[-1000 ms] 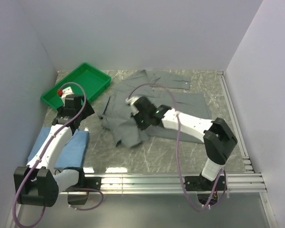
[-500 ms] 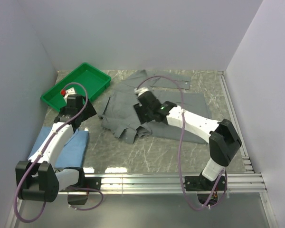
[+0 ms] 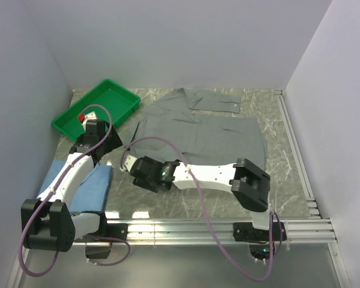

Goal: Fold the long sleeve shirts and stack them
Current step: Fold the shirt

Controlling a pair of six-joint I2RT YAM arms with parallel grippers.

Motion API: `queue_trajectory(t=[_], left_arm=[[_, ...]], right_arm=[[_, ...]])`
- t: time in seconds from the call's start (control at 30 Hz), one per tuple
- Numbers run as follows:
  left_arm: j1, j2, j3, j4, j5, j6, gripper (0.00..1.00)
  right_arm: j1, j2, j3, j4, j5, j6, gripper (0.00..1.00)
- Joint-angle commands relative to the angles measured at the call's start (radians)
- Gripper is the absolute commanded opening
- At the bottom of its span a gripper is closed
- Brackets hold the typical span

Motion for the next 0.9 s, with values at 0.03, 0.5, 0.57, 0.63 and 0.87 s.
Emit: queue_trajectory(t=[0.03, 0.5, 0.57, 0.63, 0.87], left_arm=[[0.005, -0.015, 0.036, 0.010, 0.001, 0.002, 0.98], [0.005, -0.011, 0.039, 0.008, 0.005, 0.003, 0.98], [0.005, -0.009, 0.039, 0.008, 0.005, 0.003, 0.98], [0.005, -0.009, 0.039, 0.007, 0.004, 0.003, 0.98], [0.005, -0.008, 0.037, 0.008, 0.007, 0.003, 0.98]], right_arm=[[0.027, 0.046, 0.009, -0.011, 0.158, -0.060, 0.71], [0.041, 0.142, -0.026, 0.029, 0.206, -0.081, 0.76], [0.040, 0.152, -0.029, 0.038, 0.208, -0.080, 0.76], [0.035, 0.164, -0.042, 0.047, 0.220, -0.078, 0.76], [0.015, 0.201, -0.074, 0.070, 0.231, -0.053, 0.66]])
